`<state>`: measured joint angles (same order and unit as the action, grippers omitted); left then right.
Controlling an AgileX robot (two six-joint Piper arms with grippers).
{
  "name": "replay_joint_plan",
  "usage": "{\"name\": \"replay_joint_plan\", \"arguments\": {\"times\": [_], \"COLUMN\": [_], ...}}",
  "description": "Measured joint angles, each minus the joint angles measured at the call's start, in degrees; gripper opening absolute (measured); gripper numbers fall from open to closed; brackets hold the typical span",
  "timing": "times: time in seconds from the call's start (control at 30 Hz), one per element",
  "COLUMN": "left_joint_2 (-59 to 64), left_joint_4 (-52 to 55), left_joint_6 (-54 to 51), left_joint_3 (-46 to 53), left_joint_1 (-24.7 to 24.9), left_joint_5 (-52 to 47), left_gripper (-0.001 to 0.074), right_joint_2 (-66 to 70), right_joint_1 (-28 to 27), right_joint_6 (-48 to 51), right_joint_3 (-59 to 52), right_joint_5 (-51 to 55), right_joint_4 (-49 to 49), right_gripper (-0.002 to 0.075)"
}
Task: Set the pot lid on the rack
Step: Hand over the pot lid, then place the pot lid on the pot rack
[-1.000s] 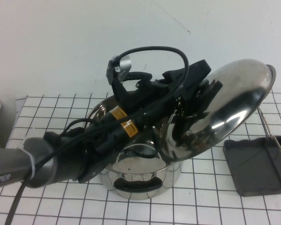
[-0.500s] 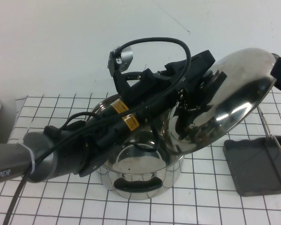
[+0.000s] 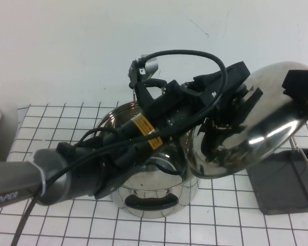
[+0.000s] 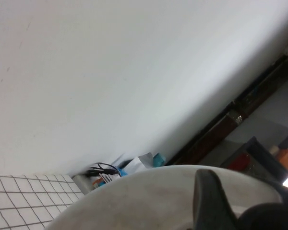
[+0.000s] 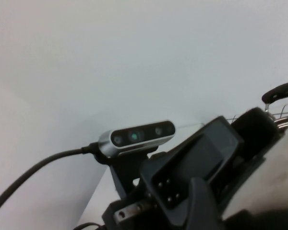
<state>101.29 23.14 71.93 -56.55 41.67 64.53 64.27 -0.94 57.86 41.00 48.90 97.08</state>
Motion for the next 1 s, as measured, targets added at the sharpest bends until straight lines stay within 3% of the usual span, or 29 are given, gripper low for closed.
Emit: {"name": "replay_joint_plan", "arguments": {"times": [0.23, 0.47, 0.6, 0.67, 0.8, 0.9, 1.0], "left_joint_2": [0.3, 0.5, 0.5, 0.5, 0.5, 0.5, 0.5], "left_joint_4": [-1.7, -2.6, 2.3, 5.9, 12.8, 18.6, 27.2], "left_joint_6": [-5.5, -8.6, -8.7, -8.3, -5.4, -1.6, 3.3], "left_joint_3": [0.0, 0.0, 0.0, -0.1, -0.1, -0.1, -0.1], "left_joint_1": [3.8, 3.6, 0.9, -1.2, -5.7, -9.4, -13.6], "left_joint_5": [-0.9, -0.4, -0.2, 0.7, 0.9, 1.2, 1.2], "left_gripper": [0.0314, 0.0325, 0.0449, 0.0494, 0.0516, 0.0447, 0.0239], "right_joint_2": [0.0, 0.0, 0.0, 0.1, 0.1, 0.1, 0.1], "right_joint_1": [0.0, 0.0, 0.1, 0.1, 0.0, 0.0, 0.0], "right_joint_6": [2.5, 8.8, 15.0, 17.1, 21.8, 24.4, 25.2], "right_joint_3": [0.2, 0.2, 0.2, 0.2, 0.2, 0.7, 2.9], "right_joint_5": [0.7, 1.2, -0.8, -3.8, -7.6, -8.7, -10.0], "right_joint_4": [2.0, 2.0, 0.4, -0.4, -0.5, -0.5, -1.9], "right_gripper": [0.0189, 0.0179, 0.0055, 0.0052, 0.0052, 0.0052, 0.0052]}}
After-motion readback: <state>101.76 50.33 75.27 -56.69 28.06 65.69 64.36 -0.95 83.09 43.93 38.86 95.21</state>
